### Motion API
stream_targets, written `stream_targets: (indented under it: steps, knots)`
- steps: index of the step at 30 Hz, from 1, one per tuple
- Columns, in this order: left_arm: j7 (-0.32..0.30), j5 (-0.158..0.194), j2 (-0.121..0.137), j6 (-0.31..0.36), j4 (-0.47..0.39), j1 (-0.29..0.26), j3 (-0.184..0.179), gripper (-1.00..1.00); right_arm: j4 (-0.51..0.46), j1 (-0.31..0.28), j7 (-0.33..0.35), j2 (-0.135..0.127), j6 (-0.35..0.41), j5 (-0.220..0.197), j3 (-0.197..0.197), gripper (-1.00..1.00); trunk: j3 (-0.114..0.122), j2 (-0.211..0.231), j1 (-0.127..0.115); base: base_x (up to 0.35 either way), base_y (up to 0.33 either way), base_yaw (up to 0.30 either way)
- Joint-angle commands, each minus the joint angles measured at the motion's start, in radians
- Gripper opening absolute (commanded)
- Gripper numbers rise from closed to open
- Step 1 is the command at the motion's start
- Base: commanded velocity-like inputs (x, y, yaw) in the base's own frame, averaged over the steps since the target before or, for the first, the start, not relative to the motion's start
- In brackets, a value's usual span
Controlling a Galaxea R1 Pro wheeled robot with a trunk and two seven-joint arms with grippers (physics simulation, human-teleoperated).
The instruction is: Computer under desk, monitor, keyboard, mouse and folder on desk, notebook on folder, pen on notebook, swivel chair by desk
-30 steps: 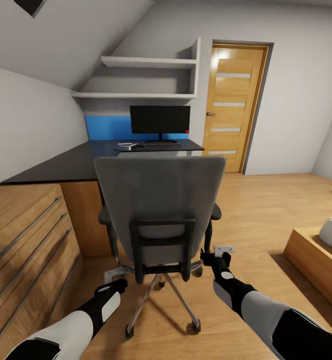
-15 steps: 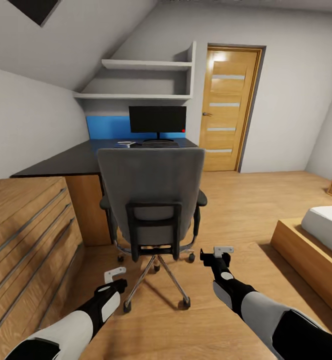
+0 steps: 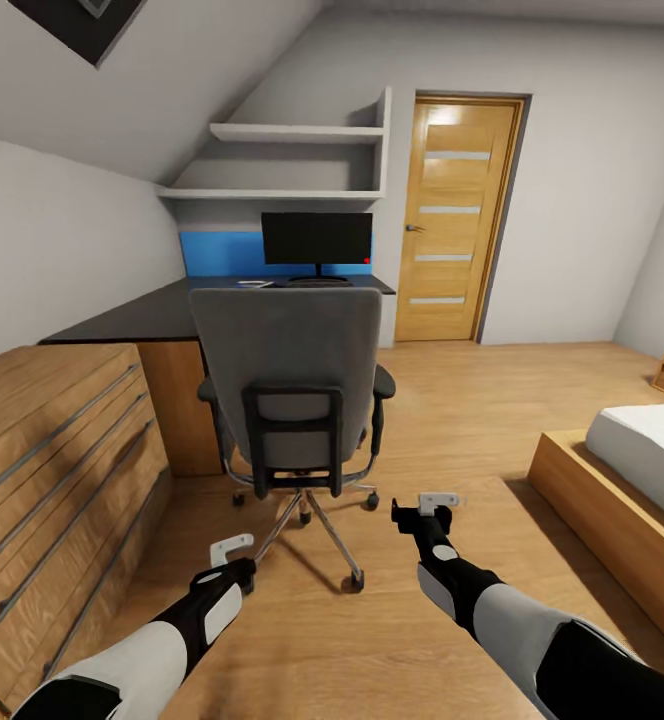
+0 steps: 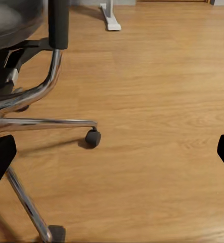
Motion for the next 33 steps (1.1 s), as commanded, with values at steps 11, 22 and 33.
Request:
stream_targets:
  steps: [11,22,33]
  knots:
    - [0.006,-0.02,-0.028,-0.043,0.029,-0.001,-0.01,1.0,0.0,0.025,-0.009,0.053,-0.004,0.058,0.008,1.0,-0.001,0.0,0.0,-0.02,0.002,0.048]
    - [0.006,-0.072,-0.029,-0.089,0.054,-0.001,-0.01,1.0,0.0,0.028,-0.009,0.054,-0.025,0.07,0.007,1.0,-0.001,0.0,0.0,-0.252,0.185,0.0]
    - [0.015,-0.081,-0.086,-0.08,0.031,-0.001,-0.023,1.0,-0.007,0.028,-0.009,0.054,-0.065,0.072,0.005,1.0,-0.001,0.0,0.0,-0.02,0.02,0.0]
